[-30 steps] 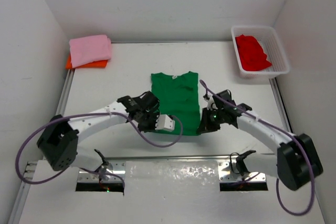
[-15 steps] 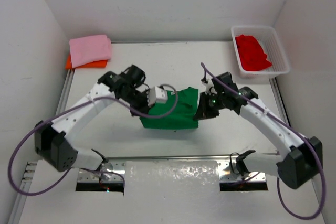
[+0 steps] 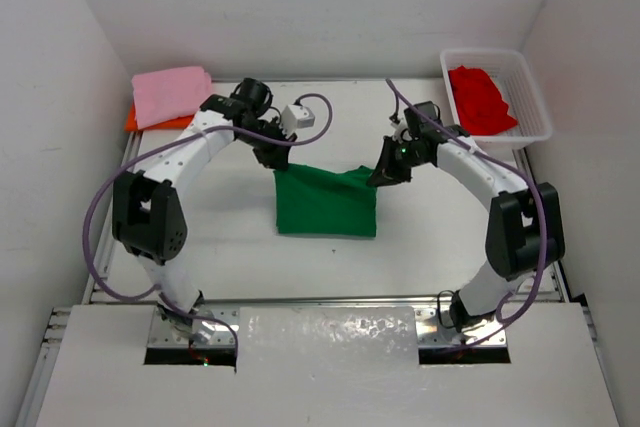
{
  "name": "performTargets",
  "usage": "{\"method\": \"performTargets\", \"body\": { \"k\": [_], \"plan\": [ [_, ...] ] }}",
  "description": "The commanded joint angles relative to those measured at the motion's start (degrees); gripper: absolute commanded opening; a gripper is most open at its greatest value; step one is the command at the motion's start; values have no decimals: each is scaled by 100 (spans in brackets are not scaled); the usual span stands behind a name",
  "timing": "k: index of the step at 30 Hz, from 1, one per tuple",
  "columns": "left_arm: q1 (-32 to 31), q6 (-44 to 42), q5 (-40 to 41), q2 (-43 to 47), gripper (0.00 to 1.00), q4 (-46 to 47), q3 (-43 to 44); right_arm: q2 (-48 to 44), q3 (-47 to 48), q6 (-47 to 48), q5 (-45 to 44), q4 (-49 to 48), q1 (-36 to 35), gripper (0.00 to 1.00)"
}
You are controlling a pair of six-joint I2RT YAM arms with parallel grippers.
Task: Fold and stack the t-shirts
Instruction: Fold the long partially folded tshirt into a neat square
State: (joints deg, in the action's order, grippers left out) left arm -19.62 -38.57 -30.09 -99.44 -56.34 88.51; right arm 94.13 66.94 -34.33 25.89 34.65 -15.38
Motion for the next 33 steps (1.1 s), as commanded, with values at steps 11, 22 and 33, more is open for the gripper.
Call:
{"method": "performTargets", "body": {
  "k": [11,22,33],
  "plan": [
    [186,710,556,-1288,0,1098,957,895,759,-144,-532,-468,369,0],
    [344,1281,2085,-2517,31,2082,1826,2522,2314,144,-1838,-881,720,35],
    [627,1677,245,-1134,23,2416,955,309,115,849,-2433,-2320,-279,4]
  ]
}}
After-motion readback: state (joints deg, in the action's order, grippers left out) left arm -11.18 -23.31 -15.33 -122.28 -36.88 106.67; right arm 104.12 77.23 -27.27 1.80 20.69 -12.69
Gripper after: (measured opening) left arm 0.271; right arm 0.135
